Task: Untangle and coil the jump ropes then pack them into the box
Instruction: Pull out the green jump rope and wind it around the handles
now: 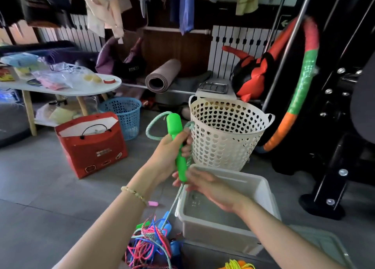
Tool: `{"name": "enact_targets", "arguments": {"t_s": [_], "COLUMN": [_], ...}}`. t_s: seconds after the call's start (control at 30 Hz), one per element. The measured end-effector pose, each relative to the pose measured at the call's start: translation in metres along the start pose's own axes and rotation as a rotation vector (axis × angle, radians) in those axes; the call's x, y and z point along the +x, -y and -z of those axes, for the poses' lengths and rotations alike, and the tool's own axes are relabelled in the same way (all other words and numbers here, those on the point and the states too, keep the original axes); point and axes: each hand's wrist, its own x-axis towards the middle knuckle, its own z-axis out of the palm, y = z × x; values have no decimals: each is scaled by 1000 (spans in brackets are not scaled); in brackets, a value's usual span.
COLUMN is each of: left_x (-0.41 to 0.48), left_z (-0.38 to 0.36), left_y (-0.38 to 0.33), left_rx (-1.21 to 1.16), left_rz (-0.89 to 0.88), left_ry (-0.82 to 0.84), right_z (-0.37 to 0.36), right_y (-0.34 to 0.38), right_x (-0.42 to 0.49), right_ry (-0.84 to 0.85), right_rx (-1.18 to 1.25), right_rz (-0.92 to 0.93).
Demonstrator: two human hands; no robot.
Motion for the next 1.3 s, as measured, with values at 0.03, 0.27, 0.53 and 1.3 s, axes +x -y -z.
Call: {"name": "enact_targets", "arguments": {"t_s": [0.03,0.27,0.53,1.3], "left_x": [4,-15,-2,1], "left_z": [8,38,6,6], "left_y": [0,29,21,-2], "left_rx": [32,754,357,118], "left_rz": [-9,265,-21,-1], "left_ry": [-36,393,105,75], "right_z": [-2,37,47,20], "right_y": [-2,26,23,-4], "right_x": [-1,-7,-2,1], "right_ry": [12,-426,-319,-247], "right_rx": [-53,191,570,145], "right_rz": [-2,144,160,69]}}
